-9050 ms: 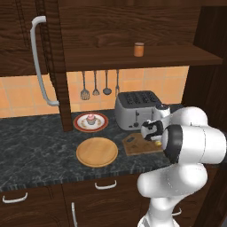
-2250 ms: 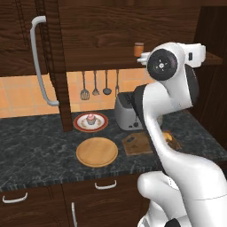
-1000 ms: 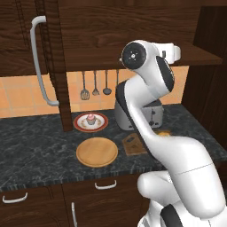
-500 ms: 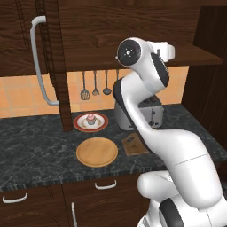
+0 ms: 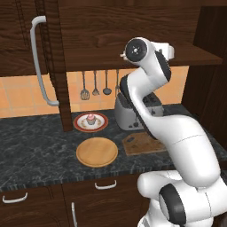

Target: From the different types of pastries on the counter, select a croissant and place it on the cutting board. Then retrieve a jar of jam from the cabinet and place it alongside the croissant on the cutting board.

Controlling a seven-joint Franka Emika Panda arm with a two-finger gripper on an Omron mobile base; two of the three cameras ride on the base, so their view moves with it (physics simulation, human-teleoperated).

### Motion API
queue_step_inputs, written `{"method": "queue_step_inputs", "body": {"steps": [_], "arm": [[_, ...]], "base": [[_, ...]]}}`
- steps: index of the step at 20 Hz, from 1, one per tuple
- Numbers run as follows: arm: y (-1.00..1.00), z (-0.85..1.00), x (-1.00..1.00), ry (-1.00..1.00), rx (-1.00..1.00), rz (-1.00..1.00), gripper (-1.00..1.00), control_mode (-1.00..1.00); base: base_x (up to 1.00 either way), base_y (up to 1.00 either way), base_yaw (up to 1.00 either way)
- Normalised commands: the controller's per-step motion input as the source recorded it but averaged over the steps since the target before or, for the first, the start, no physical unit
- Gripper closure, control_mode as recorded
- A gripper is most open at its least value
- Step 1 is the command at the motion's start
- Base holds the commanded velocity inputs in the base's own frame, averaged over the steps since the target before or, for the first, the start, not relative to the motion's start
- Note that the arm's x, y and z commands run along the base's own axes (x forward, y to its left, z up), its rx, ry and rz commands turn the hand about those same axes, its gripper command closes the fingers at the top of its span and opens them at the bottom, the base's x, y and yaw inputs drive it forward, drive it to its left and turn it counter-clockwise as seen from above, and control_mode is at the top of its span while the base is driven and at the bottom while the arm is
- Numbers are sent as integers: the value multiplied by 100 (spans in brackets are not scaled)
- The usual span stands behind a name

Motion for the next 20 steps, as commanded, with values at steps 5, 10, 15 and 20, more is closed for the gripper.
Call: {"method": "queue_step_inputs", "body": {"steps": [5, 10, 15, 20], "arm": [[-2, 0, 18, 0, 0, -1, -100, -100], [38, 1, 39, 0, -6, -6, -100, -100], [43, 0, 49, -1, -7, -5, -100, -100], [-15, -5, 29, 0, 3, 0, -100, -100]], "base": [[0, 0, 0], [0, 0, 0], [0, 0, 0], [0, 0, 0]]}}
